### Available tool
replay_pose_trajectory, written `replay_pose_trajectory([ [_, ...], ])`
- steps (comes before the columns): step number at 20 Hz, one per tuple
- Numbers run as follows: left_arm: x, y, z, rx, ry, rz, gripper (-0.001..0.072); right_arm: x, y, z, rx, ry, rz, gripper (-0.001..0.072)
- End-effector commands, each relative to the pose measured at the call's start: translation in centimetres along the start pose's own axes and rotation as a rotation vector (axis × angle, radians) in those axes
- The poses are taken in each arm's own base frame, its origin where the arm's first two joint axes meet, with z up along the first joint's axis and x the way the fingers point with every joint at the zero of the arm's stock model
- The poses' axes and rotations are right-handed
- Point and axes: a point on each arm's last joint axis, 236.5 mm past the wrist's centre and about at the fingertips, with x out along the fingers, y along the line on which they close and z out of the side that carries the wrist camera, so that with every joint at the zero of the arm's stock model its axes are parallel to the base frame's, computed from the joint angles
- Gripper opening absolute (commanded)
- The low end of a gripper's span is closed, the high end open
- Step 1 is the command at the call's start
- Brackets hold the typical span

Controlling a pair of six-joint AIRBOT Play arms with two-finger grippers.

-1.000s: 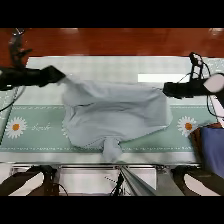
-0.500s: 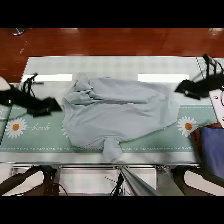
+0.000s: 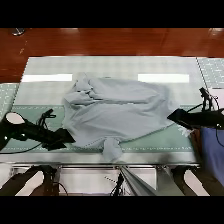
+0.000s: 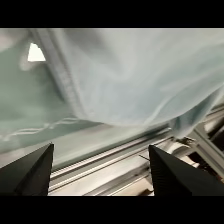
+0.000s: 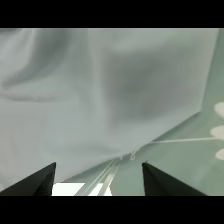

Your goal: Fold the shirts.

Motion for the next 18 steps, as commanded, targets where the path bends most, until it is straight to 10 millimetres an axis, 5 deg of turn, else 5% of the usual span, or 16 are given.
replay_pose_trajectory([
  [1, 2.6, -2.1, 0.1, -0.066, -0.049, -0.117, 0.0703, 0.4, 0.5, -0.7, 0.024, -0.031, 0.039, 0.0619],
  [7, 5.9, -5.3, 2.7, 0.077, -0.202, -0.083, 0.0680, 0.3, -0.4, 1.6, 0.091, -0.132, 0.006, 0.0619],
  [8, 6.2, -5.6, 2.7, 0.096, -0.202, -0.075, 0.0510, 0.3, -1.2, 1.7, 0.123, -0.135, -0.025, 0.0619],
  [9, 6.3, -5.9, 2.6, 0.112, -0.195, -0.072, 0.0152, 0.4, -2.0, 1.7, 0.143, -0.136, -0.055, 0.0618],
  [10, 6.2, -6.2, 2.7, 0.153, -0.200, -0.072, 0.0033, 0.5, -2.7, 1.9, 0.149, -0.140, -0.081, 0.0619],
  [14, 5.4, -7.5, 3.6, 0.195, -0.227, -0.084, 0.0021, 1.9, -4.3, 2.3, 0.168, -0.121, -0.120, 0.0619],
  [18, 5.0, -8.1, 4.0, 0.206, -0.238, -0.090, 0.0021, 2.4, -4.5, 5.1, 0.175, -0.124, -0.123, 0.0619],
])
